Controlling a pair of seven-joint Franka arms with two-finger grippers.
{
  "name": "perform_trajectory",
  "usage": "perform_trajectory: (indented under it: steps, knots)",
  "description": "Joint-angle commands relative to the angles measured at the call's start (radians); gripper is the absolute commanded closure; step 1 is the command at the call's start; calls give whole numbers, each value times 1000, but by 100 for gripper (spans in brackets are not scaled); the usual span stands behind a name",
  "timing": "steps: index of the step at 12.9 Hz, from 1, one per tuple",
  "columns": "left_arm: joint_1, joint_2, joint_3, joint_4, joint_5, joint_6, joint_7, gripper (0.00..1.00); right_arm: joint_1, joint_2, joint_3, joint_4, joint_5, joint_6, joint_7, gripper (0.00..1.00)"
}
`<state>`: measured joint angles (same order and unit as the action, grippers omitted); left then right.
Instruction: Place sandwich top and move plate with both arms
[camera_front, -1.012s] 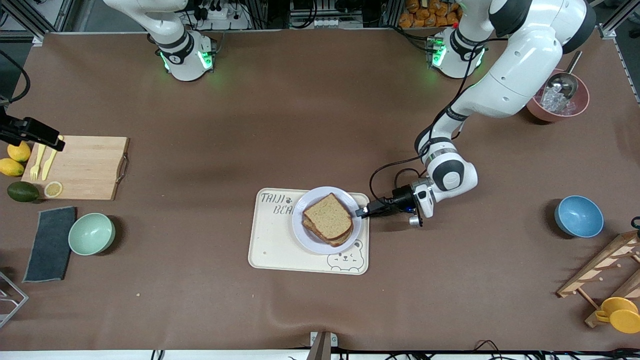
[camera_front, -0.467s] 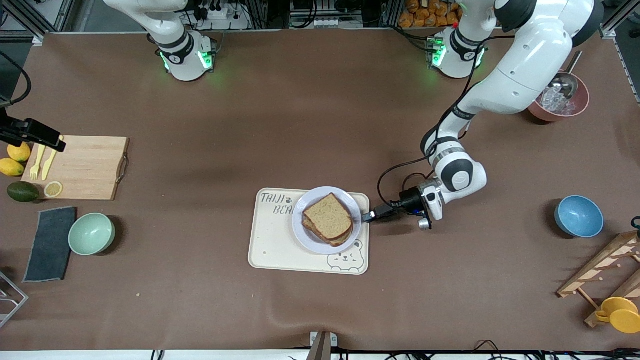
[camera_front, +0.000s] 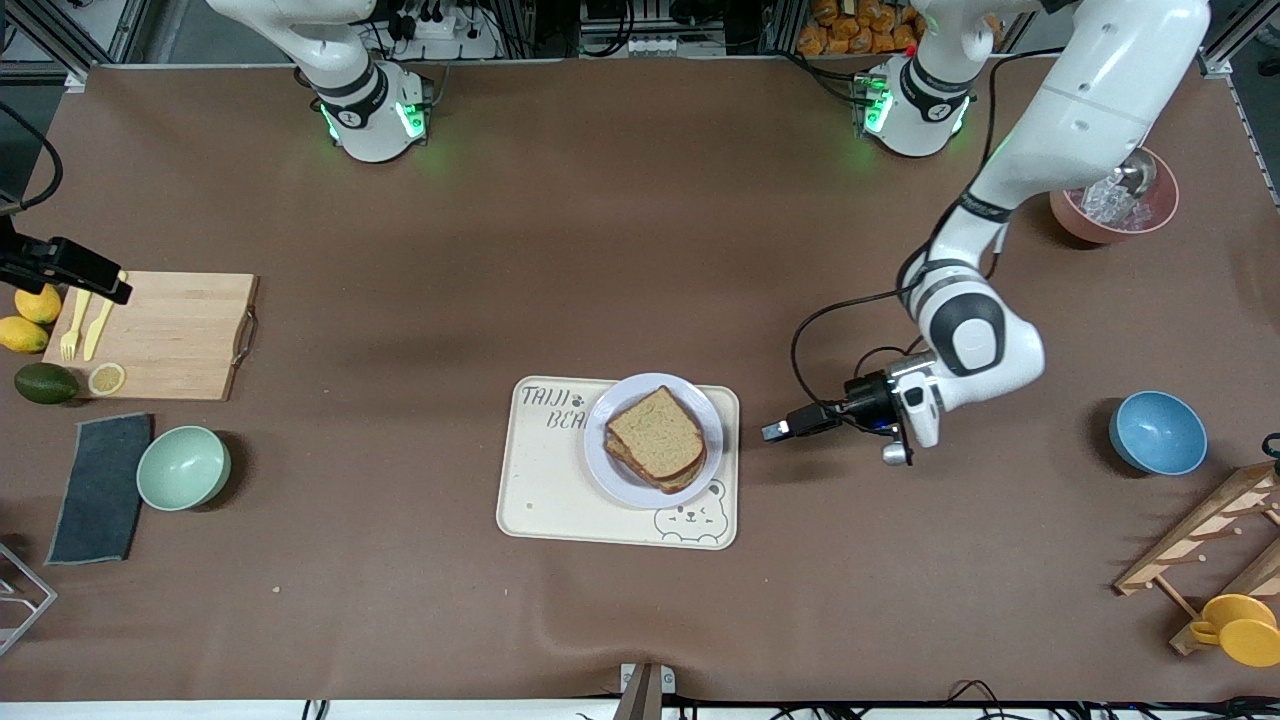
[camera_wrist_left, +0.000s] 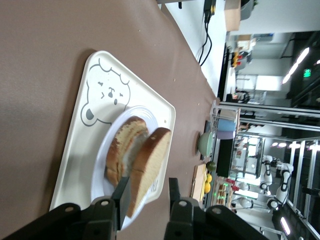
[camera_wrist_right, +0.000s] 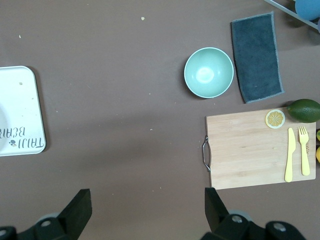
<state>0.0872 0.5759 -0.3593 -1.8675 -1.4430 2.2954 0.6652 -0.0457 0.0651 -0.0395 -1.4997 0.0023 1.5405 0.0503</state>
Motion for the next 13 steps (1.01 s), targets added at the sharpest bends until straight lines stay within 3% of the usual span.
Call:
perform_trajectory:
  steps: [1, 5, 9, 12, 13]
  knots:
    - [96, -83, -1, 8, 209, -132, -192, 63, -11, 10, 7, 26, -1, -5, 14, 0]
    - [212, -134, -1, 186, 632, -385, -497, 65, -11, 10, 7, 26, -1, -5, 14, 0]
    - [218, -200, -10, 394, 1006, -578, -726, 65, -11, 12, 7, 26, -1, -5, 14, 0]
    - [198, -276, -18, 435, 1212, -672, -734, 64, -11, 12, 7, 29, -2, -7, 14, 0]
    - [183, -304, -24, 436, 1281, -701, -733, 56, -11, 12, 7, 29, -1, -7, 14, 0]
